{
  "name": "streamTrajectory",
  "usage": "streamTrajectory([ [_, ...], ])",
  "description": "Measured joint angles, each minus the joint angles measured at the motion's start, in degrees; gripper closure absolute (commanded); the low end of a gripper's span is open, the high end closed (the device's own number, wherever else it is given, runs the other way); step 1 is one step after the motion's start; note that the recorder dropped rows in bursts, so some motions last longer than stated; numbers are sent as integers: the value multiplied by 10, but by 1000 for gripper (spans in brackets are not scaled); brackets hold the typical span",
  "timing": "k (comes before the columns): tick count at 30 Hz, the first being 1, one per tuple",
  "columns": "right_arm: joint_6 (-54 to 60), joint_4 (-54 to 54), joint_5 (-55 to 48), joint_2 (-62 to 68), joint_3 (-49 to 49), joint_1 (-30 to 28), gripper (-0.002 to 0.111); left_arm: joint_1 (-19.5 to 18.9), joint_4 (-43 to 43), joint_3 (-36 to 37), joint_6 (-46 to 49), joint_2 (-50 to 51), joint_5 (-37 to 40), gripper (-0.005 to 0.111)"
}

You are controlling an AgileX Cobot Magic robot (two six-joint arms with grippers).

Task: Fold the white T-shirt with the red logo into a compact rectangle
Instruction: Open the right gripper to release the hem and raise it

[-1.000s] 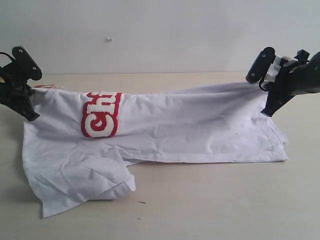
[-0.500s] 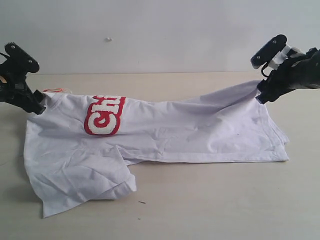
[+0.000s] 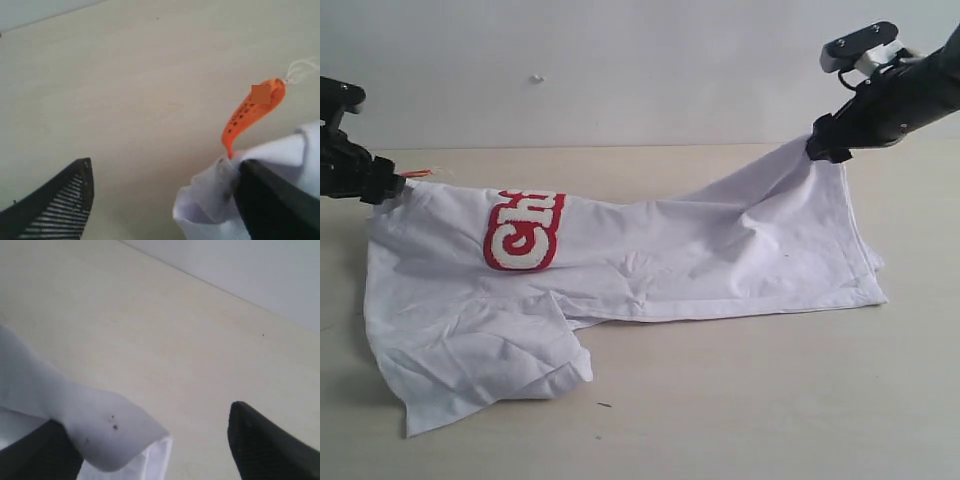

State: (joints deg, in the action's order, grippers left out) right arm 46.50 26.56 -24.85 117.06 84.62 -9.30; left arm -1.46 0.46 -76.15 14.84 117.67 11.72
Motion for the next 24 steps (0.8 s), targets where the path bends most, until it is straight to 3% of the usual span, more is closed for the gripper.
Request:
streamTrajectory([
  [9,-28,7,-58,0,14,-62,36,-22,-47,-6,-13,0,3,33],
  [15,-28,37,-161,28,52,-81,36,-22,-64,-9,-13,0,27,33],
  [24,-29,64,-205,40,104,-87,37,-23,-66,-13,-1,0,53,33],
])
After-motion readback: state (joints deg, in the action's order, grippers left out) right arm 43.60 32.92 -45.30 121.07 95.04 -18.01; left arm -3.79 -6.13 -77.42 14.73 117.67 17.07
